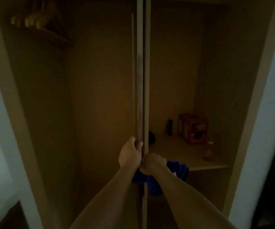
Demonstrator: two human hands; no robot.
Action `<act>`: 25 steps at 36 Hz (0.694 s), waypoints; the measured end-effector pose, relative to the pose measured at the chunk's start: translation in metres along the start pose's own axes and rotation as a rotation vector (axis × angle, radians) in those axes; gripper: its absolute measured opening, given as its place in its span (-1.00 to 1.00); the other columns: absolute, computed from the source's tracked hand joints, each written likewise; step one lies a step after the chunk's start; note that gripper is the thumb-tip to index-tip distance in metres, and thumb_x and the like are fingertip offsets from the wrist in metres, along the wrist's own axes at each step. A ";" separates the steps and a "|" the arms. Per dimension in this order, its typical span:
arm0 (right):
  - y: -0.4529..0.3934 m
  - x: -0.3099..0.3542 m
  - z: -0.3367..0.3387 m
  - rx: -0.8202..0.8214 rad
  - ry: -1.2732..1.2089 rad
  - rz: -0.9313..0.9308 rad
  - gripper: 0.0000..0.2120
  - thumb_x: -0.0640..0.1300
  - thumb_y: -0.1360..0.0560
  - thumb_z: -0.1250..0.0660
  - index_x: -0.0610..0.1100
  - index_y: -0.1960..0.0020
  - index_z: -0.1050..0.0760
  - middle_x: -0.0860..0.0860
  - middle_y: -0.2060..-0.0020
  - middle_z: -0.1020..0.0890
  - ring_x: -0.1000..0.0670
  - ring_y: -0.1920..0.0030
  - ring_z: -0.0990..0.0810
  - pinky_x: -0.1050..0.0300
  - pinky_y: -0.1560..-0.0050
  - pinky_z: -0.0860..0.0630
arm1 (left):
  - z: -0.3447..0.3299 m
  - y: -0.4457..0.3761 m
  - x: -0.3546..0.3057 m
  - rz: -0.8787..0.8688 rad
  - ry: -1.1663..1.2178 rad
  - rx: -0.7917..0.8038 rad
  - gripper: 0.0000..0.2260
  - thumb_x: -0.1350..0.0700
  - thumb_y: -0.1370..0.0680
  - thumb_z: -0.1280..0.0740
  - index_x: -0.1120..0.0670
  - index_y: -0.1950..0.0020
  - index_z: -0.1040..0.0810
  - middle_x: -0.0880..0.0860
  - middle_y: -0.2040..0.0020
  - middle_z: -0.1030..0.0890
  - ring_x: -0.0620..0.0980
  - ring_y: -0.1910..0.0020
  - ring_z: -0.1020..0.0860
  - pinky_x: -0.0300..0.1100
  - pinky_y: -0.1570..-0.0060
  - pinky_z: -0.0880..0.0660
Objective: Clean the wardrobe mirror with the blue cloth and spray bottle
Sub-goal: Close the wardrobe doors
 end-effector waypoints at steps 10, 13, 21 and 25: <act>-0.006 0.018 -0.005 0.089 0.147 0.100 -0.84 -0.03 -0.55 -0.14 -0.11 0.00 -0.39 -0.03 0.24 -0.46 -0.04 0.24 -0.44 -0.01 0.08 -0.42 | -0.016 -0.013 -0.006 -0.040 -0.065 0.100 -0.74 -0.07 -0.59 -0.15 0.04 -0.19 -0.42 -0.03 -0.05 -0.54 -0.16 0.11 -0.41 -0.21 0.21 -0.31; -0.013 0.029 -0.004 0.041 0.063 0.105 -0.79 0.02 -0.57 -0.13 -0.11 -0.06 -0.39 -0.01 0.20 -0.46 -0.04 0.17 -0.46 0.03 0.10 -0.41 | -0.015 -0.024 -0.001 0.003 -0.077 0.098 -0.70 -0.09 -0.58 -0.16 0.00 -0.25 -0.41 -0.04 -0.11 -0.54 -0.12 0.05 -0.48 -0.21 0.20 -0.35; -0.037 0.033 -0.007 0.023 0.034 0.163 -0.90 -0.12 -0.55 -0.14 -0.07 -0.03 -0.38 -0.02 0.18 -0.47 -0.06 0.14 -0.46 -0.02 -0.01 -0.39 | -0.021 -0.054 0.017 0.096 -0.079 0.095 -0.75 -0.09 -0.56 -0.21 -0.04 -0.18 -0.46 -0.08 0.03 -0.53 -0.12 0.11 -0.51 -0.19 0.19 -0.49; -0.054 0.028 -0.006 -0.001 -0.037 0.207 -0.91 -0.16 -0.51 -0.20 -0.04 0.00 -0.40 -0.06 -0.02 -0.55 -0.09 -0.03 -0.49 -0.06 -0.20 -0.38 | -0.029 -0.068 0.022 0.147 -0.094 0.068 -0.75 -0.08 -0.56 -0.21 -0.04 -0.18 -0.45 -0.10 0.07 -0.49 -0.12 0.14 -0.48 -0.20 0.19 -0.46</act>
Point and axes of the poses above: each hand's wrist, its own y-axis away from the middle knuckle, its own z-axis out of the back of the hand, x = y × z, the point moved 10 cm from there along -y, towards the middle knuckle
